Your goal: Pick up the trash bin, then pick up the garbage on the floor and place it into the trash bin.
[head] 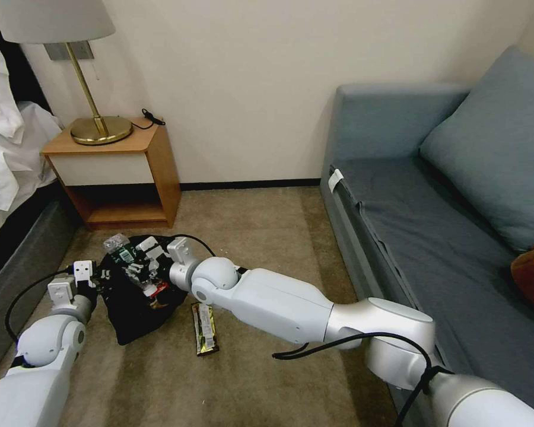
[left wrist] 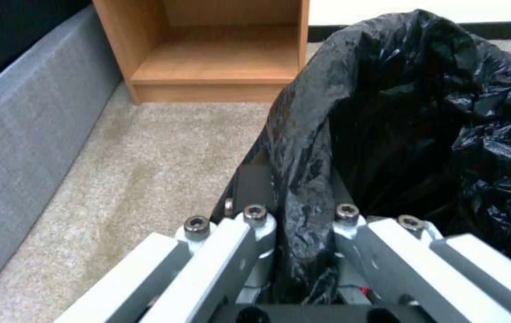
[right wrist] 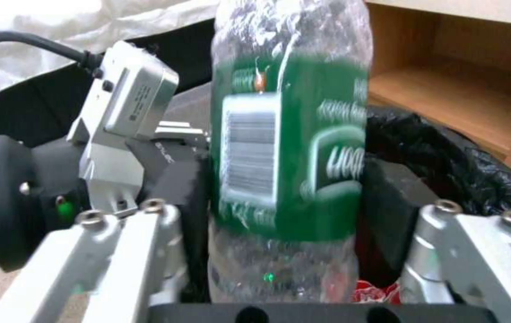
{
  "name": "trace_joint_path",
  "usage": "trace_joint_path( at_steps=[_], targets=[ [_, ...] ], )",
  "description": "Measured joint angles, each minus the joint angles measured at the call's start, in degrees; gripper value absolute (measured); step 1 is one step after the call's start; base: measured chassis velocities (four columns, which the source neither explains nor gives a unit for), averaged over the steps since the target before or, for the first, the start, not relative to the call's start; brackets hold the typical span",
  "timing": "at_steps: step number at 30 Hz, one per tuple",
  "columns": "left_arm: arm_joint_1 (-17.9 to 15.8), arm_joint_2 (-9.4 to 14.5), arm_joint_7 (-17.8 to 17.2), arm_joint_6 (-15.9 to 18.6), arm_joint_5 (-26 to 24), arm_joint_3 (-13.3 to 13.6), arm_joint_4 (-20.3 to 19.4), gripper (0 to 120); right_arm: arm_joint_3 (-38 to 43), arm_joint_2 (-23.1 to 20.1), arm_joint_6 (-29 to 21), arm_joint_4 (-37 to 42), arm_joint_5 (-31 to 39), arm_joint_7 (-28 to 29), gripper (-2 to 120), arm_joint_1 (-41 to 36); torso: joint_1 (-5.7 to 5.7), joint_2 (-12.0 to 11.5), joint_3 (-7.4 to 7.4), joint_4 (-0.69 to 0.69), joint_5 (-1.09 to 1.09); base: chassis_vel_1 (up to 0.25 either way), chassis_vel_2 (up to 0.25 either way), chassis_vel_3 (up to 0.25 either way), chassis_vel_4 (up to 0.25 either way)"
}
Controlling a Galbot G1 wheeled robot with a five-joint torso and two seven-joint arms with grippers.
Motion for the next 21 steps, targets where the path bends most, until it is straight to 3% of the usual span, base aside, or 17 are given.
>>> trace_joint_path(
  at_steps=[8,11,14,21],
  targets=[
    [0.5,-0.3,-0.1,0.1,0.3,-0.2,-0.5,4,0.2,0.0,0.0,-0.4,-0.9,0.6,81,-0.4,0.0,0.0,0.0,0.0,0.0,0.0,0.0,0.0,0.0],
    [0.9,-0.3,-0.1,0.1,0.4,-0.8,-0.6,4,0.4,0.0,-0.1,-0.8,-1.6,0.8,96,-0.5,0.0,0.0,0.0,0.0,0.0,0.0,0.0,0.0,0.0],
    [1.0,-0.2,-0.1,0.1,0.4,-0.9,-0.6,4,0.6,0.0,-0.2,-1.0,-1.9,0.9,98,-0.5,0.0,0.0,0.0,0.0,0.0,0.0,0.0,0.0,0.0],
    [1.0,1.7,-0.3,-0.6,0.3,-3.0,1.3,4,2.9,0.0,-8.8,-6.5,-9.0,8.4,100,-0.3,0.0,0.0,0.0,0.0,0.0,0.0,0.0,0.0,0.0]
  ],
)
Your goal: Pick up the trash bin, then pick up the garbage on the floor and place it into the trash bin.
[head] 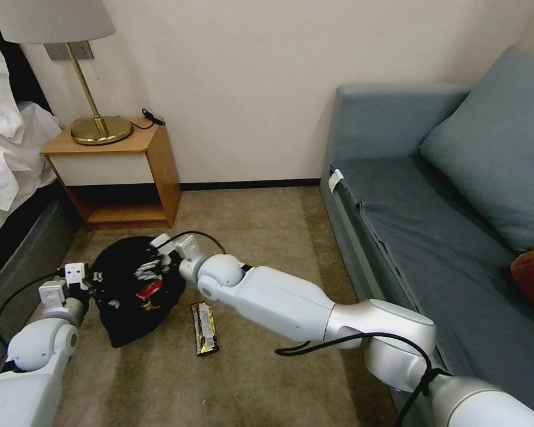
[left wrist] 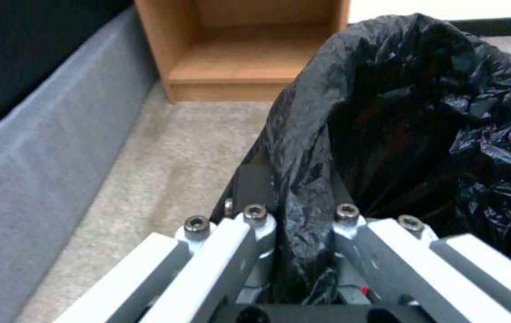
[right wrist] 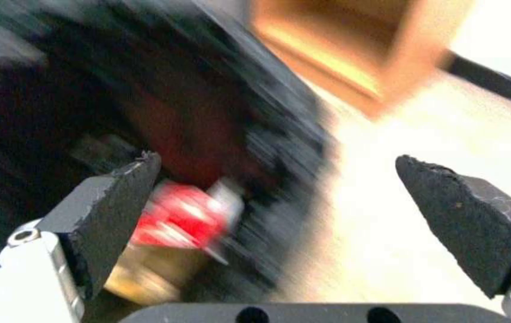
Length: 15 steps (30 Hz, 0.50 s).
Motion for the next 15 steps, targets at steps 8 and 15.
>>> trace_joint_path(
  at_steps=[8,15],
  targets=[
    [-0.1,0.9,-0.2,-0.5,-0.7,-1.2,1.2,4,0.4,0.0,-5.4,-3.7,-3.2,3.6,100,-1.7,0.0,0.0,0.0,0.0,0.0,0.0,0.0,0.0,0.0],
    [0.0,1.1,-0.6,-0.4,-1.2,-1.6,0.5,4,-0.6,0.0,-6.8,-3.5,-3.6,3.9,100,-4.9,0.0,0.0,0.0,0.0,0.0,0.0,0.0,0.0,0.0]
  ],
)
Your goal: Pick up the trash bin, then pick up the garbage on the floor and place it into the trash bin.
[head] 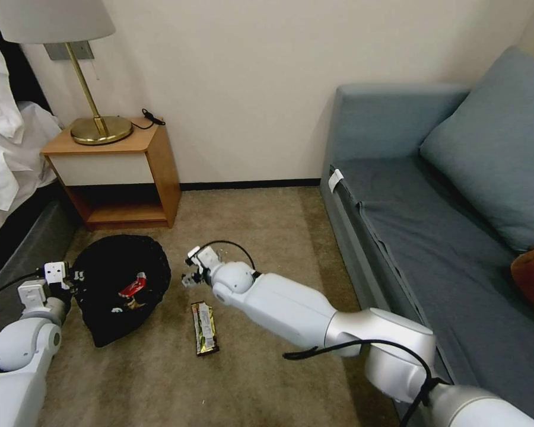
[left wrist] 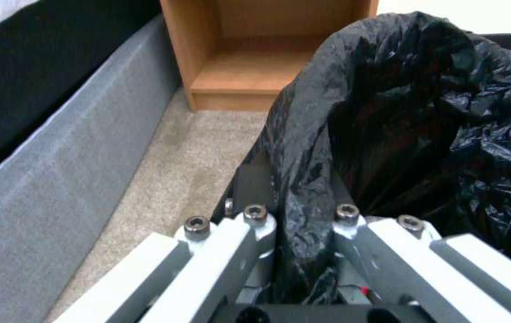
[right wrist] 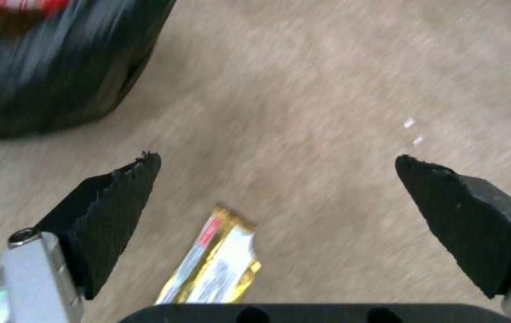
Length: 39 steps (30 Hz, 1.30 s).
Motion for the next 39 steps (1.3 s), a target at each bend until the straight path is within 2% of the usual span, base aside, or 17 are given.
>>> trace_joint_path(
  at_steps=[8,12,19,29,39],
  targets=[
    [0.5,0.1,-0.5,0.7,-0.4,-0.3,-1.5,4,-2.4,0.0,-0.3,0.1,-0.7,-0.5,100,-4.0,0.0,0.0,0.0,0.0,0.0,0.0,0.0,0.0,0.0],
    [0.9,-0.6,-0.6,0.8,-0.4,-0.3,-2.1,4,-4.1,0.0,-0.5,-0.3,-0.7,-1.6,100,-5.2,0.0,0.0,0.0,0.0,0.0,0.0,0.0,0.0,0.0],
    [1.3,-1.6,-0.8,1.0,-0.4,-0.2,-3.8,4,-6.8,0.0,-1.6,-1.0,0.8,-2.9,100,-4.5,0.0,0.0,0.0,0.0,0.0,0.0,0.0,0.0,0.0],
    [1.0,-2.7,-0.8,1.0,-0.4,0.1,-4.2,4,-10.2,0.0,-2.0,-2.9,1.9,-4.0,100,-4.6,0.0,0.0,0.0,0.0,0.0,0.0,0.0,0.0,0.0],
    [-0.5,-1.8,-0.7,0.8,-1.4,0.4,-3.4,4,-13.7,0.0,-2.1,-6.0,2.4,-6.3,100,-3.5,0.0,0.0,0.0,0.0,0.0,0.0,0.0,0.0,0.0]
  ],
)
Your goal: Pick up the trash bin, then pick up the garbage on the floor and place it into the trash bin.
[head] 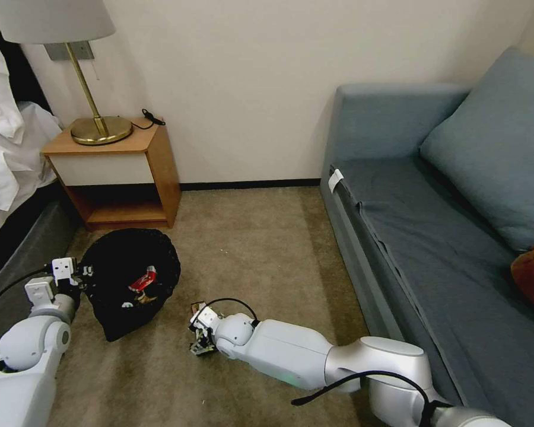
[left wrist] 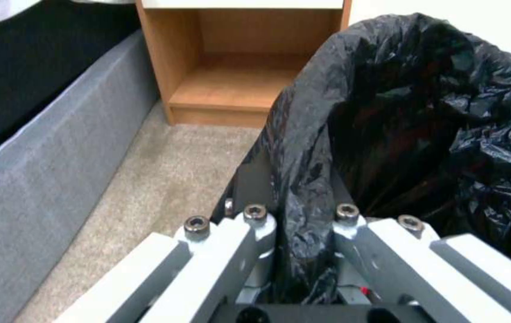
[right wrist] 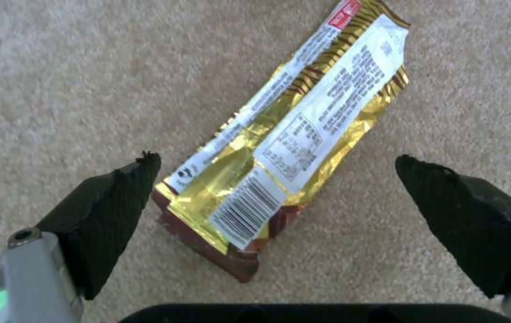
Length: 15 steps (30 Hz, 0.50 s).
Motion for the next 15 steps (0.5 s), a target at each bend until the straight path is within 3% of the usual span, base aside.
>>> trace_joint_path(
  at_steps=[15],
  targets=[
    [-1.4,1.8,0.4,-0.2,-1.7,0.9,0.9,4,-2.6,0.0,-1.7,3.0,2.9,-1.7,100,0.4,0.0,0.0,0.0,0.01,0.0,0.0,0.0,0.0,0.0]
  ],
)
